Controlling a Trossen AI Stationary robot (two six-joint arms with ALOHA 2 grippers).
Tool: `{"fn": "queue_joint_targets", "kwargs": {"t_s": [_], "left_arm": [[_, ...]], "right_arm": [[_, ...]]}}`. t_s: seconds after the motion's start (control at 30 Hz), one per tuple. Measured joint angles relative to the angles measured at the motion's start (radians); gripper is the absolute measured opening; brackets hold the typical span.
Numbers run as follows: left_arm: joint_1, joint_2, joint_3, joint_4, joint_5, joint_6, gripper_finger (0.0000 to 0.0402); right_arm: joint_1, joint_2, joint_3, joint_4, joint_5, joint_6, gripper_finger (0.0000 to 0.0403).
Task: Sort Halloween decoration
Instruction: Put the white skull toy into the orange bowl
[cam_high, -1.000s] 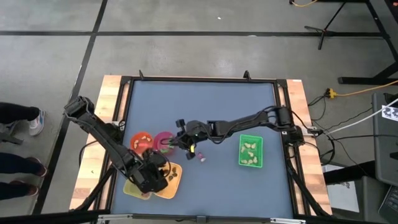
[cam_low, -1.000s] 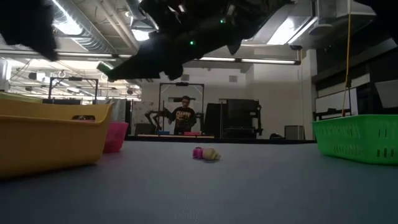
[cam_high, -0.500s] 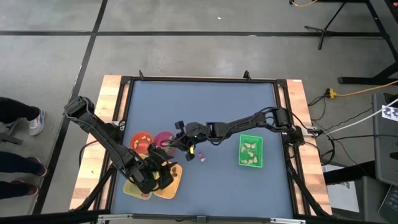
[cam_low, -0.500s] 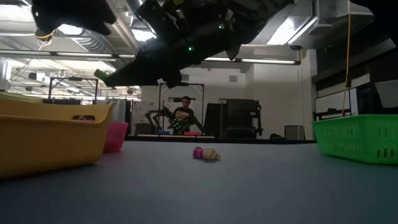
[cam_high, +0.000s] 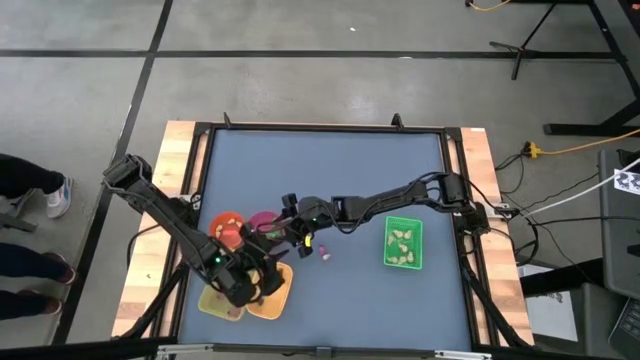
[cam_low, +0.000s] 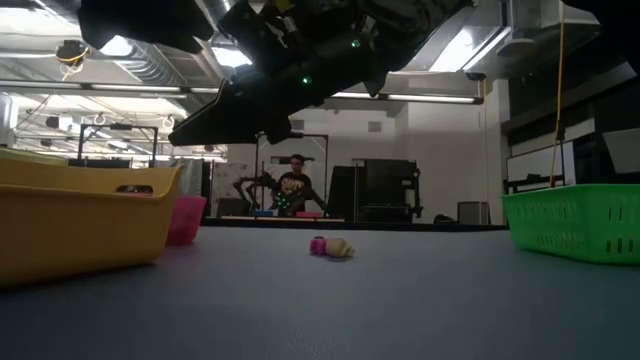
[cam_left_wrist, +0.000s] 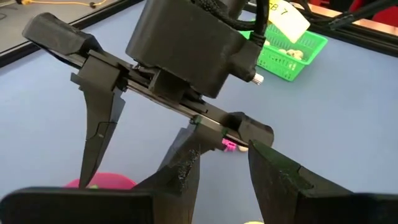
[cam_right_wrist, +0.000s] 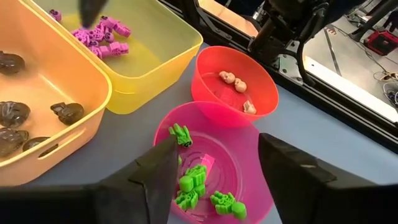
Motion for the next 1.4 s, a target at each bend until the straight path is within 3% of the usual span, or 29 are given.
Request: {"fn": "queue_joint_targets", "kwargs": {"t_s": [0.37, 0.53, 0.83, 0.97, 1.17, 1.4], "left_arm": [[0.024, 0.000, 0.000, 0.000, 0.000, 0.000, 0.0120], [0.024, 0.000, 0.000, 0.001, 0.001, 0.000, 0.0120], [0.024, 0.000, 0.000, 0.001, 0.000, 0.000, 0.0120], [0.024, 0.000, 0.000, 0.001, 0.000, 0.000, 0.0120], [0.024, 0.000, 0.000, 0.001, 0.002, -0.001, 0.0120], [0.024, 0.000, -0.001, 0.002, 0.014, -0.002, 0.0120]], "right_arm": [[0.001, -0.001, 0.000, -0.060, 0.010, 0.027, 0.0225], [0.001, -0.046, -0.001, -0.193, 0.062, 0.048, 0.0225], [0.002, -0.138, 0.000, -0.528, 0.060, 0.071, 0.0225], [0.002, -0.151, 0.000, -0.672, -0.027, 0.168, 0.0225], [0.007, -0.151, 0.000, -0.840, -0.259, 0.325, 0.0225], [0.054, -0.144, -0.001, -0.881, -0.220, 0.366, 0.0225]]}}
